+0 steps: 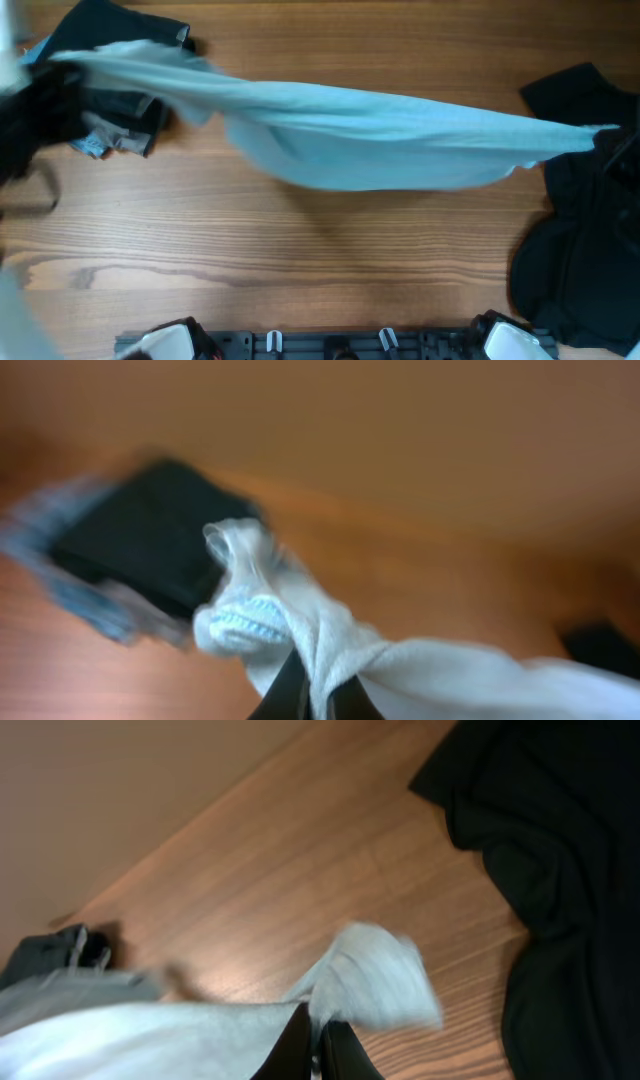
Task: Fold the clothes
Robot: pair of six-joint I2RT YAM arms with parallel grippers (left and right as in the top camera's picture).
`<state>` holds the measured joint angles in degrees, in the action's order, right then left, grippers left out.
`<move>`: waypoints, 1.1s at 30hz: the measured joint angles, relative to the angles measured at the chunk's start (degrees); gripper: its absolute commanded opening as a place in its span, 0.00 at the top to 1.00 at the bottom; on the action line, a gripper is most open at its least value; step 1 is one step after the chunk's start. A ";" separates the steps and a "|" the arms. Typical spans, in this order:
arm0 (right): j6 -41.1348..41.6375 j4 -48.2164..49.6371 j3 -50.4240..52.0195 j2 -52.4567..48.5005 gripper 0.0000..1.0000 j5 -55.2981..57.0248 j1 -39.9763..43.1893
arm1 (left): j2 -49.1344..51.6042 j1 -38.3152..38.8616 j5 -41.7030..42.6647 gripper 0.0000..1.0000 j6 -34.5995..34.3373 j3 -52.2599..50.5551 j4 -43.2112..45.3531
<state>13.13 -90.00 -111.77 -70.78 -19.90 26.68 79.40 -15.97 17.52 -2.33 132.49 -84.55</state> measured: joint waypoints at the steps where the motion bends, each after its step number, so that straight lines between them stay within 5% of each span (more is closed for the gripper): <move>1: 0.04 0.11 -0.11 1.60 0.96 0.00 0.00 | -3.87 -3.26 -0.31 0.96 -0.55 0.63 1.33; 8: 0.33 2.93 -1.33 7.58 0.96 -1.79 0.00 | -16.06 -10.43 -6.88 0.96 -3.58 1.90 5.44; 12: 0.44 7.76 -1.31 0.87 0.96 -5.07 0.00 | -6.78 -10.23 -1.90 0.96 -4.02 1.84 4.85; 15: 0.63 19.15 -1.07 -11.65 0.96 -11.26 -1.92 | 9.60 -6.67 5.14 0.96 -3.50 0.79 8.81; 19: 6.19 46.90 -0.72 -23.47 0.96 -21.44 -5.29 | 23.52 1.33 13.00 0.96 -4.48 0.13 35.15; 23: 11.87 62.27 -0.26 -22.99 0.96 -27.08 -5.42 | 25.00 4.63 16.20 0.96 -7.34 1.97 48.98; 27: 9.03 48.72 -1.64 -20.39 0.96 -27.28 -5.44 | 21.94 4.46 16.52 0.96 -6.49 5.20 36.28; 33: -2.67 19.63 2.29 -23.71 0.96 -12.83 -10.32 | 28.06 4.46 11.32 0.96 3.82 5.35 -1.11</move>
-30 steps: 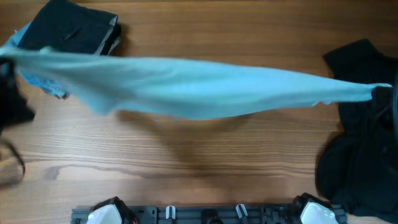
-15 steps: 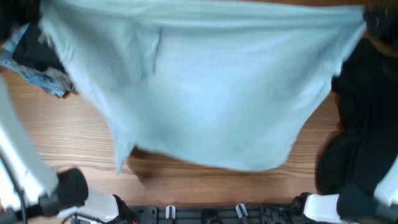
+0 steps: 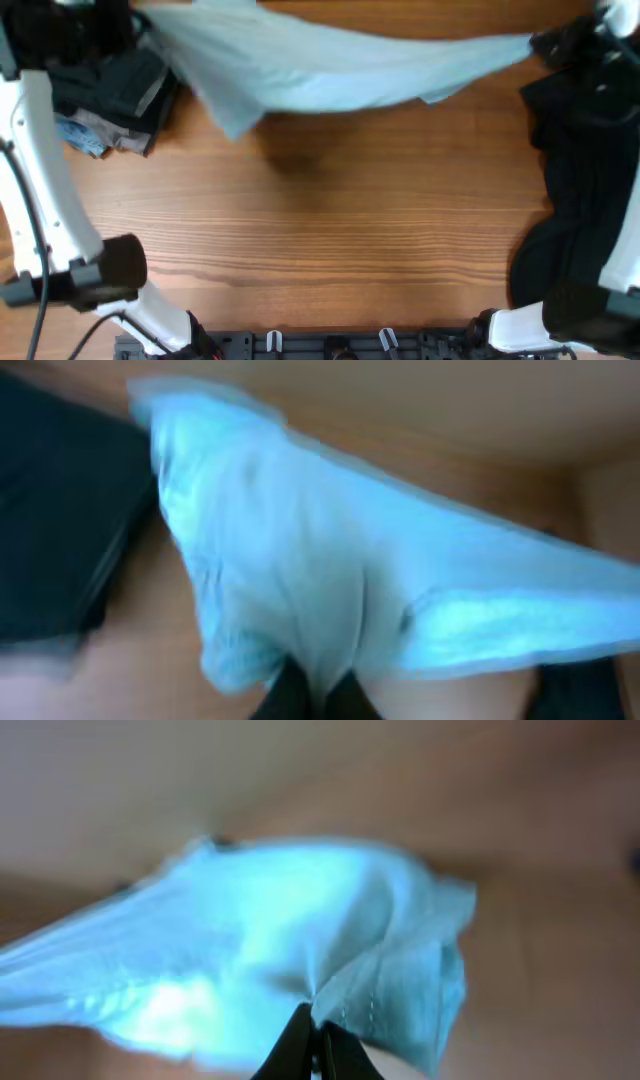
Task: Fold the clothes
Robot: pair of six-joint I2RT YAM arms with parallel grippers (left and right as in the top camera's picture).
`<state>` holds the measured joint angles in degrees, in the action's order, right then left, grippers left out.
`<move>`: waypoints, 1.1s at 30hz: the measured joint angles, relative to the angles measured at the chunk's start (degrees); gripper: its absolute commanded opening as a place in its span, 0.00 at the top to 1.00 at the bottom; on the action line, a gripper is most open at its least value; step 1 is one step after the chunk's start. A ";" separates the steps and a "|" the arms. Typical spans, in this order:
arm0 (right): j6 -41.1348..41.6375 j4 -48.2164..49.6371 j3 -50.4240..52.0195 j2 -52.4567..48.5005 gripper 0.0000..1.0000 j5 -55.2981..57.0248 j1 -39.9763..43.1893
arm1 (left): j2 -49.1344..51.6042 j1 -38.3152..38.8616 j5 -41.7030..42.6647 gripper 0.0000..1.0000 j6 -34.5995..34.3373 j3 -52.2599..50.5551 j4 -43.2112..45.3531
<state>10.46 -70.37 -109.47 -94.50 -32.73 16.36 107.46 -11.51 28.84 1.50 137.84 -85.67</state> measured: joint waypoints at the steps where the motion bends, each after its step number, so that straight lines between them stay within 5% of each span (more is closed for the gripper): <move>1: -1.27 -3.17 2.71 -1.36 0.96 3.39 -1.38 | 1.97 0.11 -2.05 0.96 1.01 -0.13 -5.88; 7: -2.03 -7.58 20.35 -3.21 0.95 16.59 -3.10 | 5.77 0.11 -8.57 0.96 2.49 -5.62 -10.60; 11: -2.21 -6.75 27.67 -3.21 0.95 18.23 -3.10 | 3.93 0.11 -13.70 0.96 1.86 -22.71 -10.73; 19: -2.23 -8.09 32.89 -3.21 0.95 21.29 -3.10 | -0.74 0.11 -23.26 0.96 -4.33 -38.42 -10.78; 20: -2.23 -8.79 32.96 -3.21 0.92 21.44 -3.10 | -1.68 0.11 -25.33 0.96 -5.88 -39.08 -10.80; 21: -2.21 -9.33 32.96 -3.21 0.81 21.55 -3.10 | -2.99 0.11 -27.26 0.96 -7.08 -39.67 -10.75; 22: -2.16 -9.99 32.96 -3.21 0.57 21.92 -3.10 | -4.28 0.11 -28.46 0.96 -7.96 -40.13 -10.73; 25: -2.47 -10.69 32.96 -3.21 0.34 22.69 -3.10 | -11.52 0.11 -30.40 0.96 -9.73 -40.63 -10.71; 33: -3.96 -2.80 34.32 -3.17 0.47 20.98 -3.10 | -17.25 0.22 -30.49 0.96 -10.43 -42.47 -10.73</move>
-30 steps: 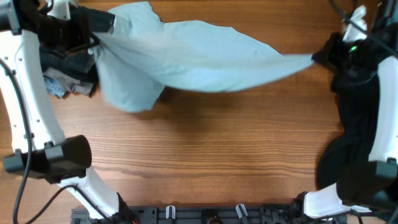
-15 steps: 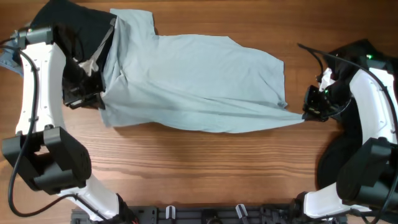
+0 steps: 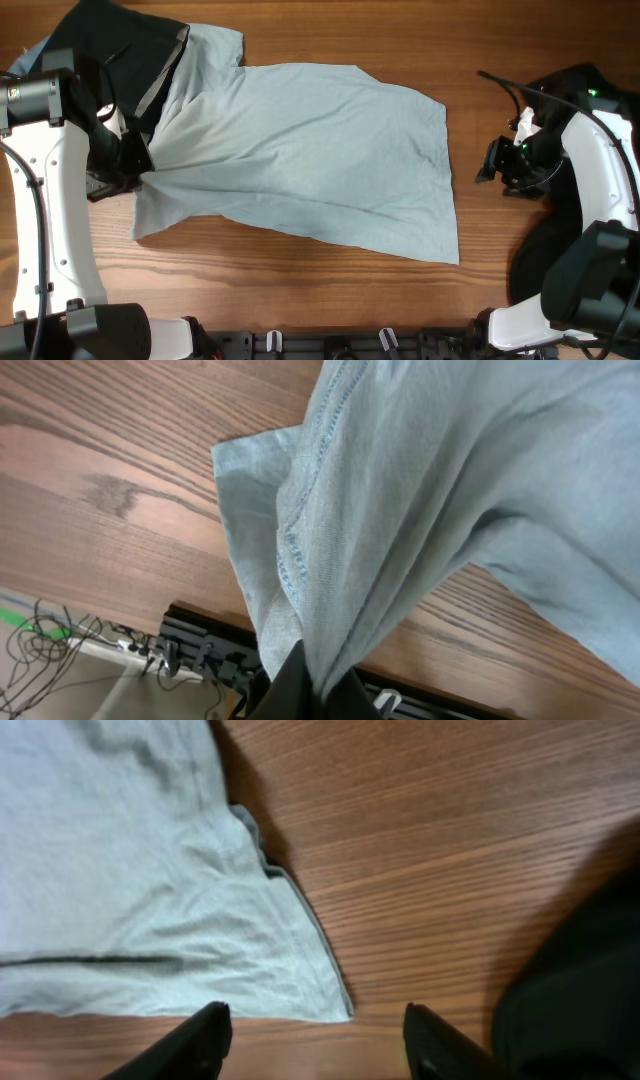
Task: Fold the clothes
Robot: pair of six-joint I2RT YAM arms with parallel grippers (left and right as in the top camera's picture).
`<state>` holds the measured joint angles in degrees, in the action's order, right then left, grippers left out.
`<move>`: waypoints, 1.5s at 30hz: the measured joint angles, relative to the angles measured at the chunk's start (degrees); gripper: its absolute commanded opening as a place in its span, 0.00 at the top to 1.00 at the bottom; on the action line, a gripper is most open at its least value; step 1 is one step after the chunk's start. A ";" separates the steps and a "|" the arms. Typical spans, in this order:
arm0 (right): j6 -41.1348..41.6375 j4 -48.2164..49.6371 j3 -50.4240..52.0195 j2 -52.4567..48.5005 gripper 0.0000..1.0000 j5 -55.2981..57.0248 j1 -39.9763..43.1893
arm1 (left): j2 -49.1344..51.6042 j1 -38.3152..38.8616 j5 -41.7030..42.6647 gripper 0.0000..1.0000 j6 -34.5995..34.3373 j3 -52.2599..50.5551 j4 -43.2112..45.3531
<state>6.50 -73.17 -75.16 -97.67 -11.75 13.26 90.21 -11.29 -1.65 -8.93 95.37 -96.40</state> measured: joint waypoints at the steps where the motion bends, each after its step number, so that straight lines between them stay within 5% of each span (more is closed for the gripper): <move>1: -0.59 1.36 1.55 0.00 0.49 -1.42 -0.07 | 0.00 0.00 0.00 0.94 -0.02 -0.28 0.00; 13: -1.16 27.74 24.90 0.07 0.56 -12.70 -1.18 | 0.00 0.00 -0.02 0.96 -0.22 -0.39 0.87; 18: -1.46 34.51 28.48 0.42 0.96 -15.41 -1.29 | 0.00 0.00 -0.02 0.96 -0.22 -0.39 1.03; 20: -1.16 34.64 29.29 0.42 0.96 -15.47 -1.42 | 0.00 0.00 0.00 0.96 -0.22 -0.39 1.03; 21: -0.46 34.49 29.38 0.42 0.91 -15.47 -1.44 | 0.00 0.00 -0.02 0.96 -0.22 -0.39 1.03; 22: 0.79 33.31 29.16 0.42 0.73 -14.99 -1.42 | 0.00 0.00 -0.02 0.96 -0.22 -0.39 1.03; 32: -0.04 29.14 24.33 2.93 0.37 -8.57 -0.68 | 0.00 0.00 -0.02 0.96 -0.22 -0.39 1.05; 35: -0.15 32.22 24.41 2.93 0.41 -8.57 -0.74 | 0.00 0.00 -0.02 0.96 -0.22 -0.39 1.27; 36: -0.15 33.75 24.72 2.93 0.54 -8.59 -0.96 | 0.00 0.00 -0.02 0.96 -0.24 -0.39 1.33; 41: 0.28 37.97 26.82 2.75 0.47 -9.35 -4.63 | 0.00 0.00 -0.02 0.96 -0.22 -0.39 1.36; 44: 1.84 40.79 28.33 2.75 0.63 -8.76 -5.25 | 0.00 0.00 -0.02 0.96 -0.24 -0.39 1.40; 45: 2.43 42.23 28.87 2.78 0.80 -8.81 -5.25 | 0.00 0.00 -0.02 0.96 -0.22 -0.39 1.40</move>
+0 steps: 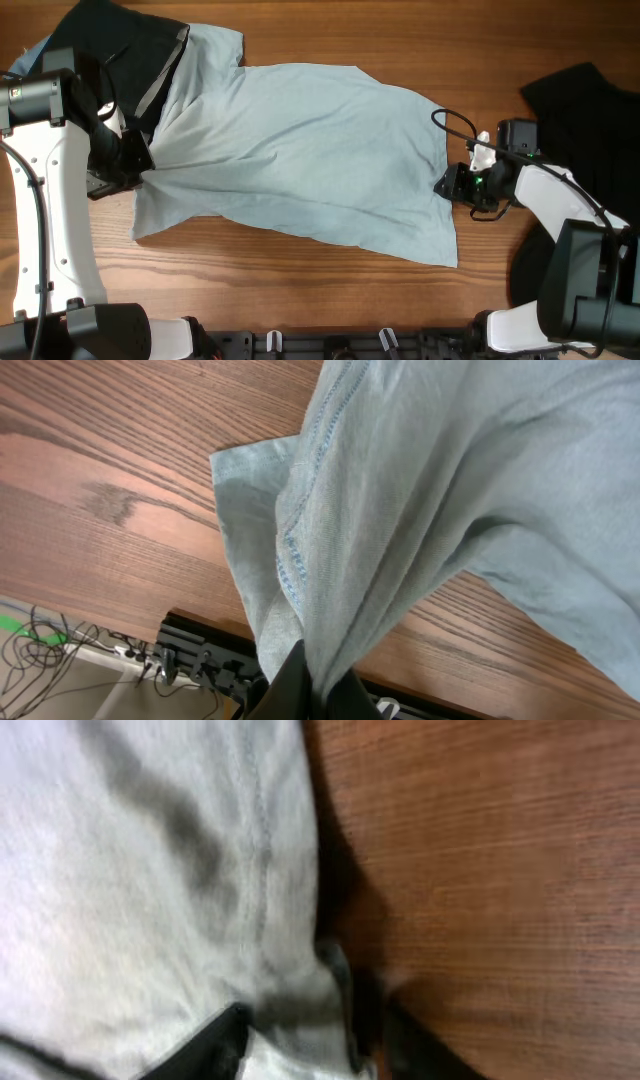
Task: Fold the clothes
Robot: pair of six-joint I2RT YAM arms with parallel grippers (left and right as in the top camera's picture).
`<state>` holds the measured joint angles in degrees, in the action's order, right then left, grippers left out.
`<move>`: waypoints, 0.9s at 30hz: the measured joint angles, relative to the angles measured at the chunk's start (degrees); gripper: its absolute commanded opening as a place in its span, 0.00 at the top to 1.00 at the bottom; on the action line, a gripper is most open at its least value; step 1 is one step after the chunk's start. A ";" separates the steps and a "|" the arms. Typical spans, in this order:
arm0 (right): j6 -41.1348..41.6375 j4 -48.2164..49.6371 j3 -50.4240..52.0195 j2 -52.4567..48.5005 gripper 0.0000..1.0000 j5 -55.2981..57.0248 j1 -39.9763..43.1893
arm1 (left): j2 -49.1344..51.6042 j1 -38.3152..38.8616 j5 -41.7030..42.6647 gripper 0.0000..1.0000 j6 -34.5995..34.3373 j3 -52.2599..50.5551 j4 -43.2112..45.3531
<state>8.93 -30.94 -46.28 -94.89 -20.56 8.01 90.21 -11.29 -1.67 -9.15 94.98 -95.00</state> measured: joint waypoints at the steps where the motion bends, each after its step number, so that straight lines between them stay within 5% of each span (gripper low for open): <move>1: 0.48 1.46 0.55 0.04 0.96 -0.61 0.00 | 0.00 0.00 0.00 0.96 0.00 0.00 0.00; 11: 1.03 -10.19 -5.62 8.57 0.96 -0.13 6.01 | 0.00 0.00 0.02 0.94 0.00 0.00 -0.42; 12: 1.66 -10.82 -6.45 11.15 0.96 1.68 8.52 | 0.00 0.00 0.02 0.88 0.00 0.00 -0.37; 15: 2.38 -11.41 -6.67 13.27 0.96 4.02 11.93 | 0.00 0.00 0.00 0.48 -0.26 0.00 0.07; 24: 3.50 -11.45 -6.67 13.27 0.96 4.87 12.20 | 0.76 0.00 0.24 0.30 -0.61 -0.70 3.08; 25: 4.57 -11.43 -6.67 13.27 0.96 5.40 12.20 | 0.83 0.00 0.24 0.30 -0.66 -2.03 4.83; 27: 6.27 -11.63 -6.67 13.27 0.96 5.90 12.20 | 1.29 -0.02 0.26 0.73 -0.63 -8.90 11.98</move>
<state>15.20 -42.57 -52.95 -81.62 -14.66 20.21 91.50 -11.31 -1.41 -9.78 86.08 -83.02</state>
